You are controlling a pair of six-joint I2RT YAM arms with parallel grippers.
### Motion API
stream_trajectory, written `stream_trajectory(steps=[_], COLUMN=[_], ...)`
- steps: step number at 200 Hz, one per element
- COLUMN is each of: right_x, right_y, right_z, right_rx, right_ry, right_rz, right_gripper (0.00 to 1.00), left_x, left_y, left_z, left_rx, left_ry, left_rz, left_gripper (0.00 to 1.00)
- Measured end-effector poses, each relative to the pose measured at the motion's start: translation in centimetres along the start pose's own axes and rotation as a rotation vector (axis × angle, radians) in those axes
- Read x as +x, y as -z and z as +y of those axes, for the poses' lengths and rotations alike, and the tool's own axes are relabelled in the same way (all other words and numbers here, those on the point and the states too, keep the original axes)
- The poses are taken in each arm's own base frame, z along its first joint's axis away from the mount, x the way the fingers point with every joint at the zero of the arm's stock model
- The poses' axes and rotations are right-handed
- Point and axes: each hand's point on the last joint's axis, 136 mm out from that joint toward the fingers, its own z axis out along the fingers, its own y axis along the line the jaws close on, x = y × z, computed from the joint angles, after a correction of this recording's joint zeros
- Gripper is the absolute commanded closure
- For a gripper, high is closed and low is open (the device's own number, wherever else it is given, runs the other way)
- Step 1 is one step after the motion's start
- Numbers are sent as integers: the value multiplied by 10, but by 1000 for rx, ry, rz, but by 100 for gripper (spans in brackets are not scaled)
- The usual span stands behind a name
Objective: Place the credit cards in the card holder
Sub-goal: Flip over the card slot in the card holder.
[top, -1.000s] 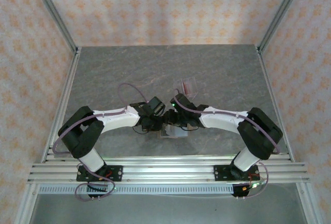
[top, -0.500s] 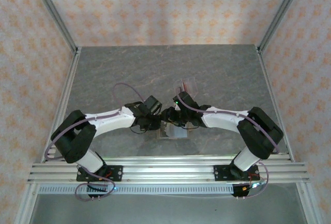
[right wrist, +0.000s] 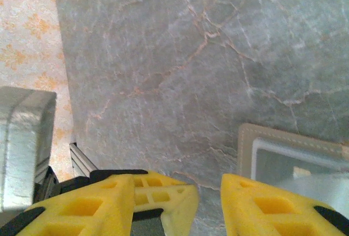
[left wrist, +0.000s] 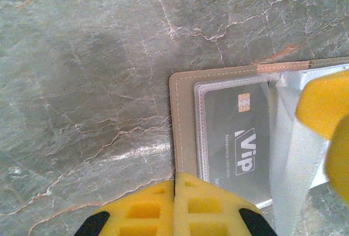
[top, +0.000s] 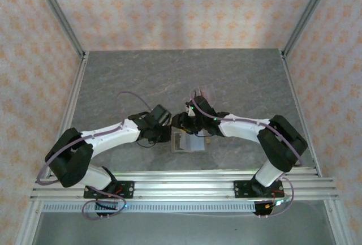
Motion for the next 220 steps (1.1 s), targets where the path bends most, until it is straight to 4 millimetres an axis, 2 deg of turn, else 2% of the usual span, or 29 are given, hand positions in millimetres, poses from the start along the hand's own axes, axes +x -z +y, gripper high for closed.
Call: stream_trajectory(steps=[19,40,52,63,88,105,125,188,220], right_x=[-6,-15,-18,-19,-17,-13,-7,35,39], right_y=[6,24,35,43,48,45,36,-20,-30], right_z=[22,49,57,56,38,22,6,-48,-56], right_rx=[-40,-85,-92,-73,12,73,132,295,309], right_ry=[41,99,128,138,148,143,136,136,138], right_rz=[-15,-55,-81,-100,-107,-90,-71,79,93], right_gripper=[53,52,55,60,81,87,88,88,83], left_x=[4,10,11,11,9,8,8,1,-1], left_y=[-1,-2,-1,2,10,13,14,14,15], left_z=[5,12,14,14,13,13,14,8,6], left_rx=[-13,-37,-41,-39,-31,-32,-35,-36,-35], left_ry=[-1,-7,-15,-15,-35,-45,-44,-48,-48], left_rz=[13,34,38,35,12,4,5,4,4], left_gripper=[93,88,83,72,51,44,40,40,40])
